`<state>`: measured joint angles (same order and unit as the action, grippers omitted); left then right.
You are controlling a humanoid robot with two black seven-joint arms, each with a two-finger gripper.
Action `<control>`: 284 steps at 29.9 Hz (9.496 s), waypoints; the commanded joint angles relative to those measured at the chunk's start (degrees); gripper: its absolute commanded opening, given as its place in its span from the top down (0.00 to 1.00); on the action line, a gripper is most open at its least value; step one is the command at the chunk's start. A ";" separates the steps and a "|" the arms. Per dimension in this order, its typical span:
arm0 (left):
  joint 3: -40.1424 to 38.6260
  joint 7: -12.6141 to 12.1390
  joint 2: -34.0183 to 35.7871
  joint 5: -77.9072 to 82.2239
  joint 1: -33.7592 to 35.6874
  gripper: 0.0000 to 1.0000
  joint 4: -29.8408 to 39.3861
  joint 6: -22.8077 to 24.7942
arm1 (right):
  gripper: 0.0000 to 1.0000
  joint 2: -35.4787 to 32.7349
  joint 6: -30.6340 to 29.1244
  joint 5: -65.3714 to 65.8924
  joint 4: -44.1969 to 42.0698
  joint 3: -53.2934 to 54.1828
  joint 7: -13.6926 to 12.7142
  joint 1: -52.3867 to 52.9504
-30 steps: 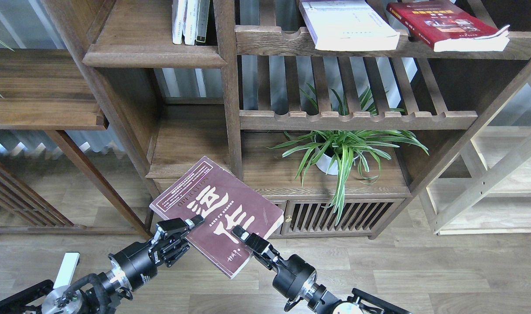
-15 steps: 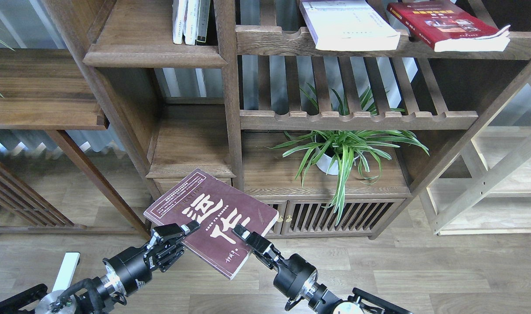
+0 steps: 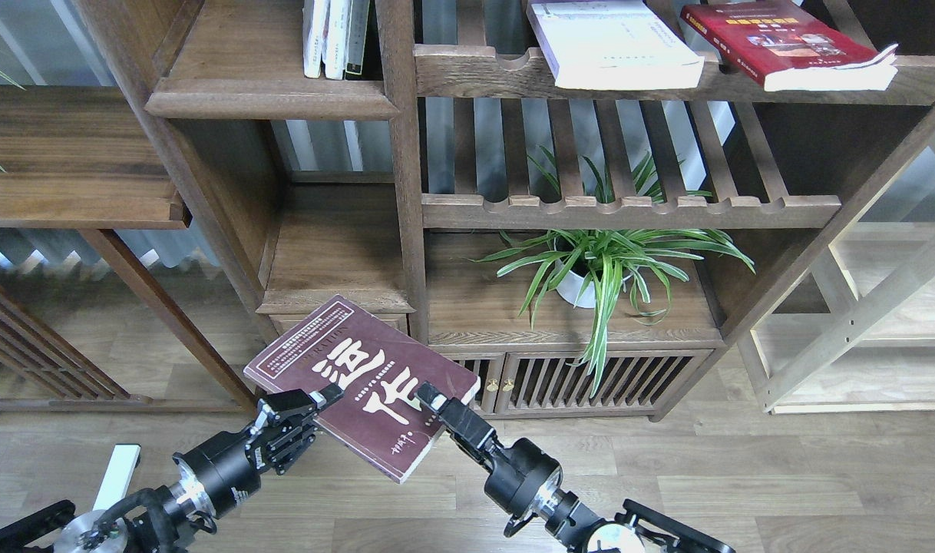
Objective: Organize books on shelf
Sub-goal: 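Release the book from the right gripper and withdraw it, then lift the book with the left gripper up toward the top shelf, then push the book onto the top shelf beside the white books, then release the book and pull the left gripper back from the shelf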
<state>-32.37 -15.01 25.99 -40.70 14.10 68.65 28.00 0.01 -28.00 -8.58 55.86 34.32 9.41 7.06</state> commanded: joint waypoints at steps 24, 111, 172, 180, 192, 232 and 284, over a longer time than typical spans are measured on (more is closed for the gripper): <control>-14.12 6.84 4.77 20.29 -3.03 0.99 -1.59 0.00 | 0.01 -0.18 0.00 -0.38 -20.88 20.16 0.26 -3.11; -73.54 -12.99 -13.59 76.73 -6.37 0.98 30.05 0.00 | 0.01 -0.01 0.00 -2.58 -20.18 26.24 0.53 -3.20; -66.25 -12.99 -11.57 75.94 15.43 0.98 17.84 -8.93 | 0.01 -0.01 0.00 -2.84 -18.60 27.38 0.61 -3.20; -65.98 -12.99 -9.46 75.94 18.06 0.98 18.97 -9.98 | 0.01 -0.01 0.00 -2.93 -17.11 27.29 0.62 -4.60; -63.18 -12.99 -4.64 75.94 21.67 0.98 21.70 -19.73 | 0.01 -0.01 0.00 -3.28 -12.18 27.29 0.61 -7.50; -50.86 -12.99 -4.36 73.30 29.66 0.97 17.75 -33.89 | 0.01 -2.38 0.00 -3.72 -11.22 27.20 0.53 -8.29; -31.44 -12.99 -8.14 69.61 54.19 0.96 -10.90 -37.94 | 0.01 -2.29 0.00 -4.25 -8.75 27.12 0.53 -8.21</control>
<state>-64.19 -28.00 18.55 28.91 67.45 59.84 -10.27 -2.29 -28.00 -12.51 47.13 61.39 9.89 -1.13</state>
